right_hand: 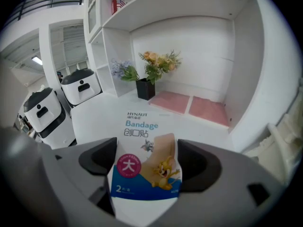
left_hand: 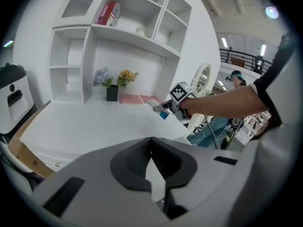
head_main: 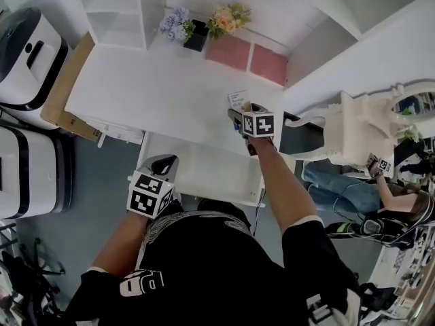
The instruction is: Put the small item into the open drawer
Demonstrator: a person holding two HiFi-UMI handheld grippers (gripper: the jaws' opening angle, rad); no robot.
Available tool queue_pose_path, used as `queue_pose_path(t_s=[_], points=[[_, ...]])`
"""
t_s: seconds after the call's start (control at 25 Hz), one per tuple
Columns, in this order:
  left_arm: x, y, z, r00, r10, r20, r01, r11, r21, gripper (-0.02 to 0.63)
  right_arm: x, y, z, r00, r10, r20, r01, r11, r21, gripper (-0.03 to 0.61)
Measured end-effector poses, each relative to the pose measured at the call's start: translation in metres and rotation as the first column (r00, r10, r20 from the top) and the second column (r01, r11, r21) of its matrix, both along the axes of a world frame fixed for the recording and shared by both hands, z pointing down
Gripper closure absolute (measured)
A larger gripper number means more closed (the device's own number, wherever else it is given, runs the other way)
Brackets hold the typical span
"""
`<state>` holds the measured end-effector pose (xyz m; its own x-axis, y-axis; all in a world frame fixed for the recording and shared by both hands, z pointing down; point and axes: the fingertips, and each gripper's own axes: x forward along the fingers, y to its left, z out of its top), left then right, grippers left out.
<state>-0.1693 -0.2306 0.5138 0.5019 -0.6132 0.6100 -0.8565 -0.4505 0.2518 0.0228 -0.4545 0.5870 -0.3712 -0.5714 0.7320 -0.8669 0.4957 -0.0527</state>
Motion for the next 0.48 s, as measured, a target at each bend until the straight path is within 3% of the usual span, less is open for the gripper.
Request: queue_pose_path(t_s=[0.48], points=[[0.014, 0.001, -0.007, 0.996, 0.086, -0.024, -0.085, 0.994, 0.064, 0.6, 0.005, 0.09, -0.063, 0.964, 0.093, 0.25, -0.113, 0.991, 0.067, 0.176]])
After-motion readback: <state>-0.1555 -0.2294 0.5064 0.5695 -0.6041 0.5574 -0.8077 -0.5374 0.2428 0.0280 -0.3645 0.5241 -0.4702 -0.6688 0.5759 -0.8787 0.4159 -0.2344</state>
